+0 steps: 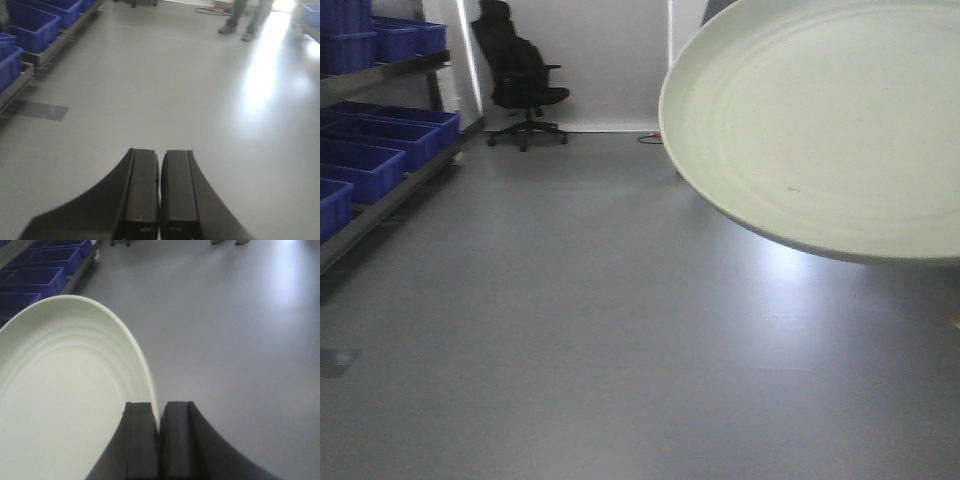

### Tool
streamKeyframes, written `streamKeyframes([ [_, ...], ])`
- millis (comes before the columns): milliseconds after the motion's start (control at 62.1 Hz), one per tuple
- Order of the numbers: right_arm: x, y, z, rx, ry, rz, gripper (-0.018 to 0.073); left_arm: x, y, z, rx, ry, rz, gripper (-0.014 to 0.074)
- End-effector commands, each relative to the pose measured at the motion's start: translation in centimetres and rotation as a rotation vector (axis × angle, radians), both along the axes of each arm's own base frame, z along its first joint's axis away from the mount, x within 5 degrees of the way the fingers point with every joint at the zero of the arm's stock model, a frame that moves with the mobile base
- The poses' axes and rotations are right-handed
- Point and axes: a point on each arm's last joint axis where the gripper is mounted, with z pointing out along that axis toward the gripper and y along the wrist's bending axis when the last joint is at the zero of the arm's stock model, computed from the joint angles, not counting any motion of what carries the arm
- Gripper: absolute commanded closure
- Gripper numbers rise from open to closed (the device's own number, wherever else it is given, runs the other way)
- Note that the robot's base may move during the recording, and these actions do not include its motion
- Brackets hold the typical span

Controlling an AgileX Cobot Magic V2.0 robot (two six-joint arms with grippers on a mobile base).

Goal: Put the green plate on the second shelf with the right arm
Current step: 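Turn the base toward the shelving rack of blue bins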

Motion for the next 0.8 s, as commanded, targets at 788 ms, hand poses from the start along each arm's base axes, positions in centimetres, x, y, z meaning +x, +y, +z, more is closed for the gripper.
streamKeyframes([
  [788,0.30,-0.30,2.09,0.028,-0.132,-0.036,0.0510,0.04,-0.08,-0.48,-0.002,-0.044,-0.011,0.0472],
])
